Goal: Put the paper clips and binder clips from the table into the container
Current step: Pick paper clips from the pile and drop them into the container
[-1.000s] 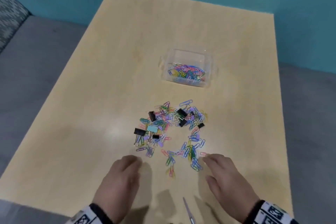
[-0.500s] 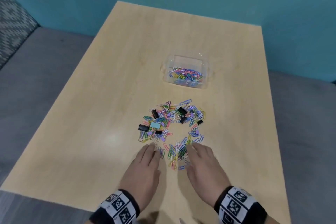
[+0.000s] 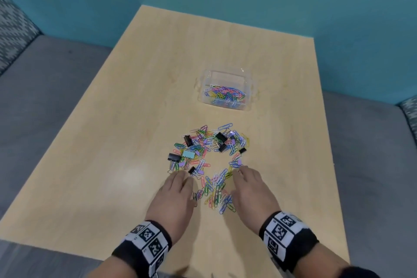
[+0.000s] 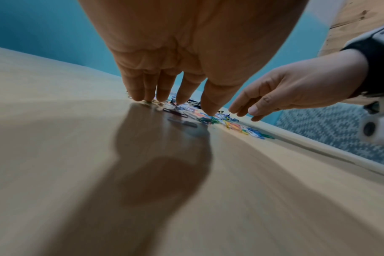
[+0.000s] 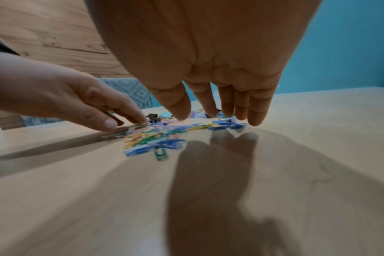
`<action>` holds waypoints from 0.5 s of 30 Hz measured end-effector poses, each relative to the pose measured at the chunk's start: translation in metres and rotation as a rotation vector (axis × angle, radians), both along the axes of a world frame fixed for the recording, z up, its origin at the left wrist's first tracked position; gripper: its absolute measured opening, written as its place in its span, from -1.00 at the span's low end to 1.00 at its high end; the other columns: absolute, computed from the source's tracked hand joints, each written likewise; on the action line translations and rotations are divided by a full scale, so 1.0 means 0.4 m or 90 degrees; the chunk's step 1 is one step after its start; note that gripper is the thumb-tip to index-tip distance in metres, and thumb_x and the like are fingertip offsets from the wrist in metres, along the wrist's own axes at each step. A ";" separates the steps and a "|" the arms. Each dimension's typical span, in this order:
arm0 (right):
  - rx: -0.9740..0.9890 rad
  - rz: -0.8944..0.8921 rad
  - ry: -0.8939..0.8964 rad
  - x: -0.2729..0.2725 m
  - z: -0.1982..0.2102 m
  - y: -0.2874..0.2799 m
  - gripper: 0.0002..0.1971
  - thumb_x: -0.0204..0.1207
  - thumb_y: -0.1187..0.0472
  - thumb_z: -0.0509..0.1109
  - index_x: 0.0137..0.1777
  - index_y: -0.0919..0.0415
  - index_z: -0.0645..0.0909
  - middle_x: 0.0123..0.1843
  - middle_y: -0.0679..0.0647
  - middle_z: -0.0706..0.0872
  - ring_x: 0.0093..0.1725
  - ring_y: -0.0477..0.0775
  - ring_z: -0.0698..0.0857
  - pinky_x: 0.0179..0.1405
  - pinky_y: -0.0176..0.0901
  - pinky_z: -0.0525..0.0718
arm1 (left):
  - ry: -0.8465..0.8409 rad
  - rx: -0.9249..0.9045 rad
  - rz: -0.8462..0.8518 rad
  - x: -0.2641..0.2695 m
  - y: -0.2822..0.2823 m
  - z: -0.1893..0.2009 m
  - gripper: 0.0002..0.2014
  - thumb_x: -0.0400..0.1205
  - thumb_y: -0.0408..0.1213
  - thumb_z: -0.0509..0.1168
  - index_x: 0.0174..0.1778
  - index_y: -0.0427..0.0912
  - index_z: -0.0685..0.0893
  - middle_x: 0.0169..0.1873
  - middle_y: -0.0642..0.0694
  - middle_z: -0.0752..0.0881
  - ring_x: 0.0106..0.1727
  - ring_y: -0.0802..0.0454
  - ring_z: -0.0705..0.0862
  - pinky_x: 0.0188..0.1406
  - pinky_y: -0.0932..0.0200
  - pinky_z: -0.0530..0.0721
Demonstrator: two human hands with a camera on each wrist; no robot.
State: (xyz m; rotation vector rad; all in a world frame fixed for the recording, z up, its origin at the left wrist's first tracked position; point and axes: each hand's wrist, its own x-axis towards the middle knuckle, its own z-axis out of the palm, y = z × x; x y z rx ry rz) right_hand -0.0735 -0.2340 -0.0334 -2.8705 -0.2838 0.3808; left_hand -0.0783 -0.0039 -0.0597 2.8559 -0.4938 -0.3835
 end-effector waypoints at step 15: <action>-0.037 0.088 0.022 0.016 -0.005 0.039 -0.54 0.44 0.13 0.33 0.35 0.17 0.48 0.38 0.12 0.54 0.28 0.24 0.55 0.03 0.07 0.65 | -0.012 -0.008 -0.082 -0.043 -0.053 0.017 -0.50 0.48 -0.02 0.08 0.31 -0.13 0.53 0.29 -0.14 0.60 0.27 -0.16 0.57 0.14 -0.06 0.68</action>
